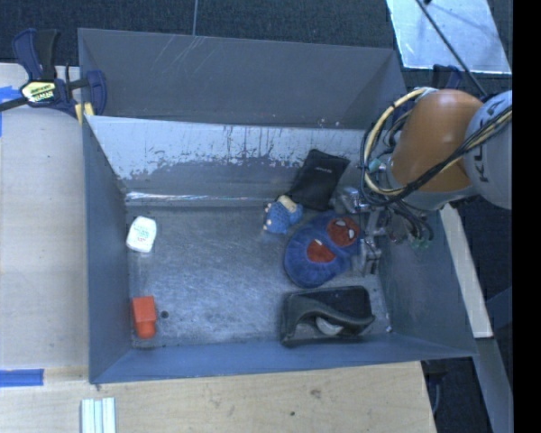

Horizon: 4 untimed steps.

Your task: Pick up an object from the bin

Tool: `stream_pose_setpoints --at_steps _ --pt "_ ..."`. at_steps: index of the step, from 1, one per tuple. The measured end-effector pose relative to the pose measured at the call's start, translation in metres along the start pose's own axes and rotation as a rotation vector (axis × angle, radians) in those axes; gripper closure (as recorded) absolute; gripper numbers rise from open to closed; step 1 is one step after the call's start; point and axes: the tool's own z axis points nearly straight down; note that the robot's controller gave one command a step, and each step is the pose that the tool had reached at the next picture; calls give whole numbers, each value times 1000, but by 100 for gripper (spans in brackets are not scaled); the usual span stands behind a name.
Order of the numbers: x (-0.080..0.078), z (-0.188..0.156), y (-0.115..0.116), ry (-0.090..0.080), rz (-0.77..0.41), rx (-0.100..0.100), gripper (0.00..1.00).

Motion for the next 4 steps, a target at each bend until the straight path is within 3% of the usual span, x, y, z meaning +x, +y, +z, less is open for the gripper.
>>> stream_pose_setpoints --at_steps 1,2,3,4 --pt "2 -47 -11 -7 -279 3 0" --pt "7 1 41 -7 -175 4 0" --pt "4 -5 40 -17 -175 5 100" --pt "-16 -99 42 -12 -113 2 100"
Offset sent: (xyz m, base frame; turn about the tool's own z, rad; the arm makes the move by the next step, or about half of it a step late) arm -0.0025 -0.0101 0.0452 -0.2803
